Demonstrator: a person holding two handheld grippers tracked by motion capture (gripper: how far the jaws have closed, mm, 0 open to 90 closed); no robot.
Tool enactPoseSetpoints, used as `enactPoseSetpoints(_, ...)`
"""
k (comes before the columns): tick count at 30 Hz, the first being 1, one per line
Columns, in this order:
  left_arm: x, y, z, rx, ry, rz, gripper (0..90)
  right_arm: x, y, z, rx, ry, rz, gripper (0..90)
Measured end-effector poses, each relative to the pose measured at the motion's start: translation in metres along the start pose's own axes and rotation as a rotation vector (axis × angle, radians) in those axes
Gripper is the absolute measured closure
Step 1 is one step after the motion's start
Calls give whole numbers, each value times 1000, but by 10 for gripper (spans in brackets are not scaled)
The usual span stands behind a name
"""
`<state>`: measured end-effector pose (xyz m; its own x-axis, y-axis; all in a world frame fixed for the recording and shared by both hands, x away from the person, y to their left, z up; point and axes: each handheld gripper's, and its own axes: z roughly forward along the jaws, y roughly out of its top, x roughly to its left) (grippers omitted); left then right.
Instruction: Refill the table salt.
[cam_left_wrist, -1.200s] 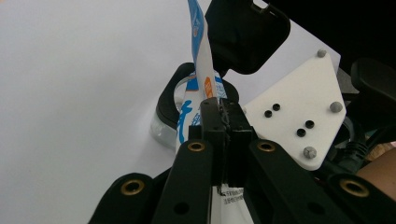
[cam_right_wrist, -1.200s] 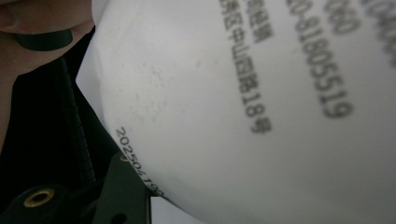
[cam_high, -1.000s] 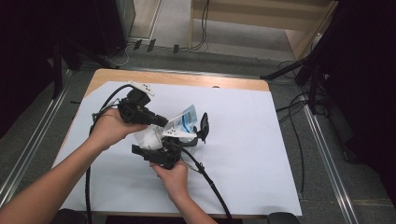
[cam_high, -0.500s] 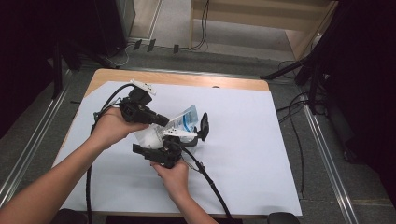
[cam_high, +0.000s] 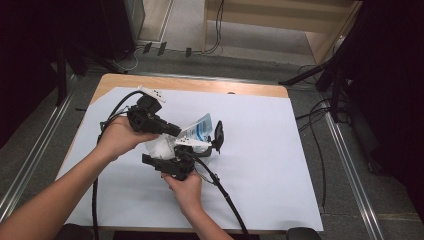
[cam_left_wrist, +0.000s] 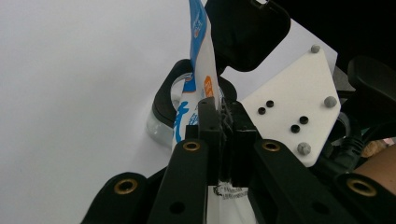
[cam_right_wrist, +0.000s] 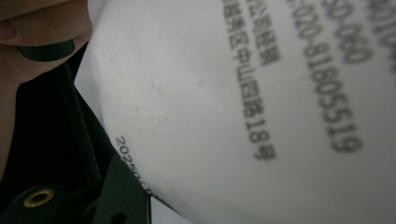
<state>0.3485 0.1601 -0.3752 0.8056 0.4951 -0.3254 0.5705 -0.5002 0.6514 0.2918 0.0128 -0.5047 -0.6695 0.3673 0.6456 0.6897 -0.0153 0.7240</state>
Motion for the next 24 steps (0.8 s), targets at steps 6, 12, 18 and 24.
enactPoseSetpoints(6,2,-3,-6,-9,-2,-8,880,-1,1,-1,-5,0,6,544)
enactPoseSetpoints(12,2,-4,-6,-1,-5,-6,900,-1,0,0,4,-2,-6,544)
enactPoseSetpoints(18,1,-2,-4,8,0,1,900,1,-1,0,14,-30,-50,531)
enactPoseSetpoints(24,-1,1,-2,9,14,3,900,2,0,0,19,-49,-87,479)
